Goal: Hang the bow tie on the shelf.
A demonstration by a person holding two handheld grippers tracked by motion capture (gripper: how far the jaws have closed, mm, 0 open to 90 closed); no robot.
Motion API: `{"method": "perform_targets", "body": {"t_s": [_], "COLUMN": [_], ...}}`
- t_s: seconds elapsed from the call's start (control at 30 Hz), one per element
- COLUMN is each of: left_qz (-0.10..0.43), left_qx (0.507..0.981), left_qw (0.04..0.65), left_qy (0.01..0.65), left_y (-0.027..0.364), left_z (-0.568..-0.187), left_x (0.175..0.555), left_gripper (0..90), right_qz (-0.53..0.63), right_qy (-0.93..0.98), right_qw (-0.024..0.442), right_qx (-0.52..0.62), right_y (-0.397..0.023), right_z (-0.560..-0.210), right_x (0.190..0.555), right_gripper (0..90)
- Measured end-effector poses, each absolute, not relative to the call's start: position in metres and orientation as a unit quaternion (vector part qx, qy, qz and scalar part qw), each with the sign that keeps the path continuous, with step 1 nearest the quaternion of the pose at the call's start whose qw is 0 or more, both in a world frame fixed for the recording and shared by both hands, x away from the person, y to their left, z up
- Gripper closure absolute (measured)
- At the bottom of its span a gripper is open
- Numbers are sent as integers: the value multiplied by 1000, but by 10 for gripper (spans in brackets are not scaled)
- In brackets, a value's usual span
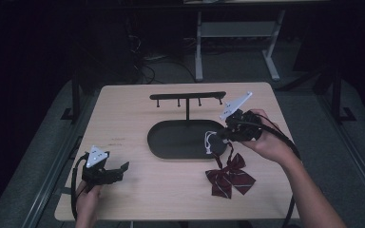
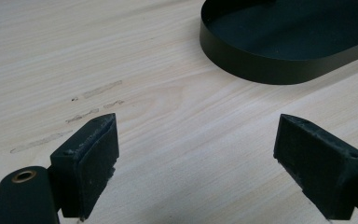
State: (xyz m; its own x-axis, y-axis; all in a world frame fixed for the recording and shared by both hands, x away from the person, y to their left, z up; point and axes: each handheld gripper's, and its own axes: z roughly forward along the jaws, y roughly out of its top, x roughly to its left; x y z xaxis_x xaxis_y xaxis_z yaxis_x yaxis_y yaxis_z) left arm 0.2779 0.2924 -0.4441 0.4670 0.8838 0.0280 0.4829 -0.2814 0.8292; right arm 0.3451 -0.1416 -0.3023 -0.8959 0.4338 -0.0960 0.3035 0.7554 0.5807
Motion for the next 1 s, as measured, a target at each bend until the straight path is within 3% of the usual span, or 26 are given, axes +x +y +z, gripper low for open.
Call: {"method": "perform_targets", "body": {"t_s": [1.0], "left_qz": [253], "left_qx": [758], "left_qw": [398], "left_qy": [450], "left_y": [294], "left_z": [-443], "left_x": [278], "left_gripper": [136], "right_qz": [295], "right_qy": [929], "right_qw": [121], "right_qx": [191], "right_y": [-124], "right_z": [-285], "right_x": [362], "right_gripper": [883]}}
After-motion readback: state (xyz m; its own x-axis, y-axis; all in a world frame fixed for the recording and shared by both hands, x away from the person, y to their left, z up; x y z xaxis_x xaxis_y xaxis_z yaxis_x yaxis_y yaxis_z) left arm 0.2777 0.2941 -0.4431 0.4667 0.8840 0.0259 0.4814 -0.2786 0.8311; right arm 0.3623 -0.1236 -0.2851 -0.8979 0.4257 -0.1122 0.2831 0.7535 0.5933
